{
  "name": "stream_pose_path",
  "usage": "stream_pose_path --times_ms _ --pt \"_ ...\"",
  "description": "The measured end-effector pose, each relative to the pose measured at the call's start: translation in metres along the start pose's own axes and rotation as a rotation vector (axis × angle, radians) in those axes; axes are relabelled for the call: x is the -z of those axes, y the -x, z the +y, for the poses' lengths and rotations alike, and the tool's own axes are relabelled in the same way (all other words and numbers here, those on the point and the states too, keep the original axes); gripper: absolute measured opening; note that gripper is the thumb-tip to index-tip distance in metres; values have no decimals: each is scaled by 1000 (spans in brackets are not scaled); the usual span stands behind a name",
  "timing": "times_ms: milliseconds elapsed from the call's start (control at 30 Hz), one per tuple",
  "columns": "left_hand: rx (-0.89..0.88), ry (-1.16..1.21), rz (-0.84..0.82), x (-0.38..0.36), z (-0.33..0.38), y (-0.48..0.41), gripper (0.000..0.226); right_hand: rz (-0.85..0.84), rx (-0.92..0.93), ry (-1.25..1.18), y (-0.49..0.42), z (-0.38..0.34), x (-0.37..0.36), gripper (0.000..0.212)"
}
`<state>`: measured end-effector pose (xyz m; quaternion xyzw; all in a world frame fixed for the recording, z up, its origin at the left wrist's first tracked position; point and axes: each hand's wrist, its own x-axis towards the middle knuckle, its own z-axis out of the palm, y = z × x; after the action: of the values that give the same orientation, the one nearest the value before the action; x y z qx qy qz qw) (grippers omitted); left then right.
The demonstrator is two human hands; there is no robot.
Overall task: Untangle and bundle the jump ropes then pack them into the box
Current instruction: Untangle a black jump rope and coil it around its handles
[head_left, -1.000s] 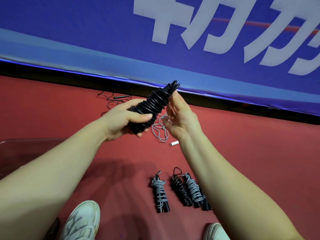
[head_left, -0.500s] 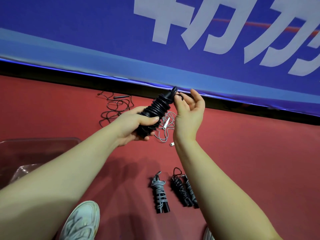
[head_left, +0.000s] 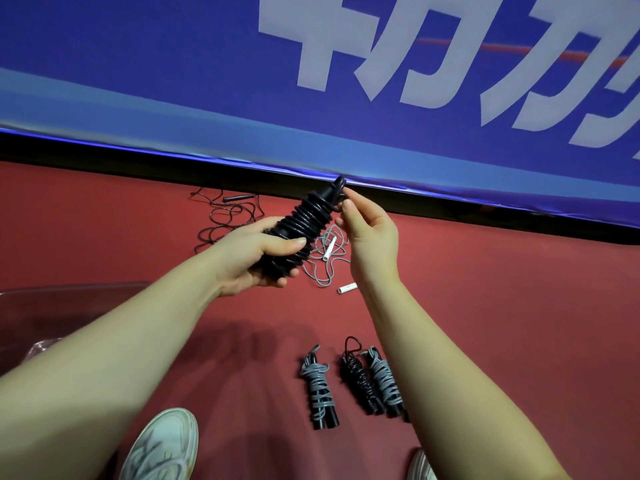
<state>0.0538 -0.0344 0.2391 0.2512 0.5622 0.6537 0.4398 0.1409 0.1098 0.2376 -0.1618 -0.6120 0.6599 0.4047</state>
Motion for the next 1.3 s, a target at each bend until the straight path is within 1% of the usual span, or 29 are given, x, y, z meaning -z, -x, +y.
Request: stream_pose_path --times_ms 67,133,167,233,300,433,567,700,767,833,933,967,1067,1167,1300 --pt "49 -27 -53 7 2 2 36 -96 56 129 -1 -5 8 33" --pt "98 -52 -103 14 3 5 36 -228 77 230 -4 -12 16 43" --pt "120 -60 -117 18 3 7 35 -302 74 280 -6 -15 19 41" --pt "157 -70 -135 25 4 9 32 -404 53 363 -9 -19 23 31" --pt "182 -72 -150 29 5 11 31 -431 23 366 -10 -20 24 26" --pt "191 -54 -157 32 4 11 31 -355 -28 248 -9 -16 20 21" --pt "159 -5 -132 29 0 9 29 -155 -131 14 0 -1 4 18" --pt "144 14 -117 18 -1 5 36 87 -76 -147 12 10 -14 18" --pt "150 14 -119 13 0 4 36 151 -44 -157 13 10 -18 17" --pt "163 29 -127 11 1 3 35 153 14 -62 13 10 -16 15" --pt "194 105 -170 12 1 5 37 95 149 100 11 4 -10 13" --pt "206 137 -200 12 2 7 40 68 196 113 11 0 -8 13" --pt "249 275 -345 13 4 10 61 1 350 131 6 -15 -3 19" --pt "278 379 -445 10 7 13 56 -23 511 247 1 -29 -3 14" --pt "303 451 -468 2 11 14 55 15 620 372 -3 -37 -2 14"
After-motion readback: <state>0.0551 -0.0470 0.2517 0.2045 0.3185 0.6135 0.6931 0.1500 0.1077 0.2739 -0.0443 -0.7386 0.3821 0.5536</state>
